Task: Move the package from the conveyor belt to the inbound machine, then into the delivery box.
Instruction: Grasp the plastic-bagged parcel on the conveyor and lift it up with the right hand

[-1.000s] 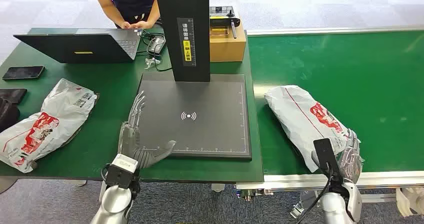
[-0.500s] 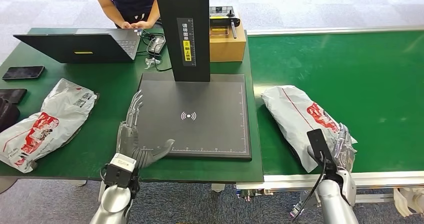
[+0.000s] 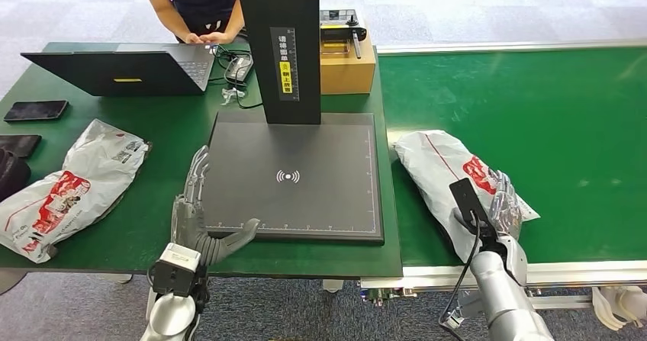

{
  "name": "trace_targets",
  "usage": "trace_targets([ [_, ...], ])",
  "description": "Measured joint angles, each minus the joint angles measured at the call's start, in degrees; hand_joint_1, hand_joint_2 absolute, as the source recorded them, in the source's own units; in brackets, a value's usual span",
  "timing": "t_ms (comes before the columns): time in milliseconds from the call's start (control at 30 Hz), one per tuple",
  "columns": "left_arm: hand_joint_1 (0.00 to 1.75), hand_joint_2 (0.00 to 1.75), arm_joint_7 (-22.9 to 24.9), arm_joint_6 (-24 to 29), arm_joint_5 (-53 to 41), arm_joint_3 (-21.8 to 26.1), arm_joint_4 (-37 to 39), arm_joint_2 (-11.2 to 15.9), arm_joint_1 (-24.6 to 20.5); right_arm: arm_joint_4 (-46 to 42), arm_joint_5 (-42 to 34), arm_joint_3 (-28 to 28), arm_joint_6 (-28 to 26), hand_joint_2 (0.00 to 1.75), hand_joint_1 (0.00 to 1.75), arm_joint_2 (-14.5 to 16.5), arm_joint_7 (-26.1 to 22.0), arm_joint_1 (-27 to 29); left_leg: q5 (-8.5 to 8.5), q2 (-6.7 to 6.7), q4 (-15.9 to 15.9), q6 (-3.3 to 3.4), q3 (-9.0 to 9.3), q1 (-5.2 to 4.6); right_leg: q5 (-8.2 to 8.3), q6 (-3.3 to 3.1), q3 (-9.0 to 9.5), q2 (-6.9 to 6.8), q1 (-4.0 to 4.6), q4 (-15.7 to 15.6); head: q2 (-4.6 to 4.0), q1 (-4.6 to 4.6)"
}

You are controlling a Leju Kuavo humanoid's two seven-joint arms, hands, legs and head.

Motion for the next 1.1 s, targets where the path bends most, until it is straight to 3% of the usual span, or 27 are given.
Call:
trace_targets([
  [367,0.0,1.75,0.76,1.85,0.05,0.0,-0.51,0.1,0.06,9.63,-0.2,1.11,6.47,1.75,0.0,-0.88,2.06,-6.5,0.0,0.01,0.01,0.0,0.0,0.0,0.01,0.0,0.0,0.0,0.0,0.0,0.0,-0.01],
  [733,0.0,1.75,2.33,2.01,-0.82,0.1,-3.5,0.25,2.02,16.01,1.8,1.41,8.02,1.75,0.0,-2.58,8.17,-9.81,0.0,-0.03,0.01,0.01,0.0,0.0,0.0,0.0,0.01,-0.03,0.0,0.0,0.0,0.0],
  [1000,0.0,1.75,2.33,2.03,-0.84,0.11,-3.51,0.38,2.26,18.53,2.31,1.41,9.65,1.75,0.01,-3.15,9.99,-11.25,0.0,-0.06,0.02,0.01,0.08,0.0,0.0,0.01,0.1,-0.06,-0.01,0.0,0.0,0.0],
  [1067,0.0,1.75,2.33,2.03,-0.83,0.1,-3.5,0.39,2.29,18.81,2.5,1.41,9.73,1.75,0.25,-3.16,9.99,-11.37,0.0,-0.07,0.03,0.01,0.09,-0.01,0.0,0.02,0.11,-0.07,-0.01,0.0,0.0,0.0],
  [1100,0.0,1.75,2.33,2.03,-0.83,0.1,-3.5,0.39,2.3,18.92,2.59,1.42,9.8,1.75,0.62,-3.16,9.96,-11.42,0.0,-0.07,0.03,0.01,0.1,-0.01,0.0,0.02,0.12,-0.08,-0.01,0.0,0.0,0.0],
])
